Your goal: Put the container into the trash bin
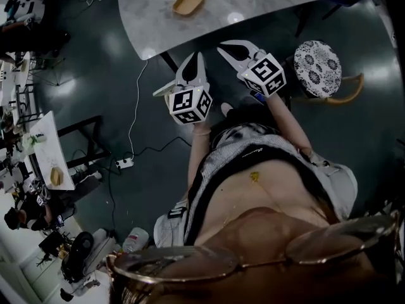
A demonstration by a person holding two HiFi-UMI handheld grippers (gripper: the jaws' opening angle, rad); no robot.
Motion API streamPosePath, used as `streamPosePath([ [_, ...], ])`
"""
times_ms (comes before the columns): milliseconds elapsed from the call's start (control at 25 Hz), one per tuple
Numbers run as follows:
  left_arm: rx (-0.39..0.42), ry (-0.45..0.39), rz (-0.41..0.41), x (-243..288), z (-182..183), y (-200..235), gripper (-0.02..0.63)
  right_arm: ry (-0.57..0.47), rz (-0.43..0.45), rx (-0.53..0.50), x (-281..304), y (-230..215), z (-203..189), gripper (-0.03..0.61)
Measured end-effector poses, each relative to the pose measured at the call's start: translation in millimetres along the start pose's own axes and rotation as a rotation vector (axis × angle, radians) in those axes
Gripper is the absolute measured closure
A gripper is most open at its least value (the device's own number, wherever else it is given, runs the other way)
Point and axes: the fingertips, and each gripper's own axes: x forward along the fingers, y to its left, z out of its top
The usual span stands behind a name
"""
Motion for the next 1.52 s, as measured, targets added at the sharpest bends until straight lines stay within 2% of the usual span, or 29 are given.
streamPosePath([
  [360, -0.003, 0.006, 0.0, 38, 6, 22, 0.613, 0.014, 0.005, -0.014, 30, -34, 4, 0.552],
  [640, 0.005, -0.003, 0.053, 104, 29, 49, 0.614, -0.01, 0.085, -0.028, 82, -93, 28, 0.552],
  [880, -0.023, -0.017, 0.138, 146, 39, 84, 0.613, 0.021, 0.18, -0.096, 130, -131, 37, 0.552],
  [1160, -0.061, -0.013, 0.244, 170, 38, 125, 0.614, 0.101, 0.3, -0.18, 183, -151, 27, 0.552],
  [1520, -0.119, -0.002, 0.342, 177, 29, 151, 0.614, 0.329, 0.479, -0.362, 238, -159, -35, 0.552],
])
